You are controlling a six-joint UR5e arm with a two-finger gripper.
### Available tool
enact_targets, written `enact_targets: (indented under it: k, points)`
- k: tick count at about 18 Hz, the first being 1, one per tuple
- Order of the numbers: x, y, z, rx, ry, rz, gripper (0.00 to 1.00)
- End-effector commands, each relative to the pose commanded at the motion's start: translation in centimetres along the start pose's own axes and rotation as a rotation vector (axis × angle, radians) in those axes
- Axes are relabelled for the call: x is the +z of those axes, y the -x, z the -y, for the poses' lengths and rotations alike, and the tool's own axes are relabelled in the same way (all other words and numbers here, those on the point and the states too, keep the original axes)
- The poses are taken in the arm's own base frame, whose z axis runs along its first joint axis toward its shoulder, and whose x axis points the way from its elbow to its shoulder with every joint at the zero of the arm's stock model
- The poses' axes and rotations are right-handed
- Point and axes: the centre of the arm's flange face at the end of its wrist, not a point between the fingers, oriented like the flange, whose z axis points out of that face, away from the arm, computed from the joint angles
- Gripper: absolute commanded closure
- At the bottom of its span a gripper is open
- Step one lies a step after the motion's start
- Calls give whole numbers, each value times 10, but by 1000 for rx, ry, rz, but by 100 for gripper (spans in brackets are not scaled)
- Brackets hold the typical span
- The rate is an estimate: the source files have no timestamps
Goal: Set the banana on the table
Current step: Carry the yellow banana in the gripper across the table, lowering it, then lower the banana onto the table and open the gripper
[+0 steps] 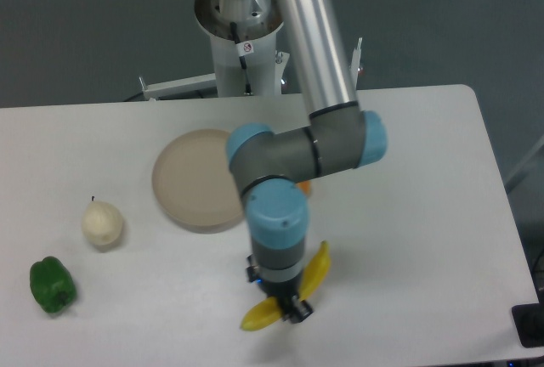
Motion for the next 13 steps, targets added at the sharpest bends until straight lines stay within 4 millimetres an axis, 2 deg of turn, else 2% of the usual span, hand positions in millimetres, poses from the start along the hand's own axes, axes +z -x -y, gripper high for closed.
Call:
enact_targets:
  k: [2,3,6,8,9,10,13]
  points:
    - [6,-26,12,39,-5,-9,91]
    - [6,-33,20,54,-8,-13,82]
    - [8,-48,32,76,-19,-27,64]
    - [6,-54,30,77,-20,-29,52]
    - [3,-58,28,77,-19,-30,31]
    - [2,-63,25,77,-20,-36,0]
    - [-11,-64,24,76,-26,-23,0]
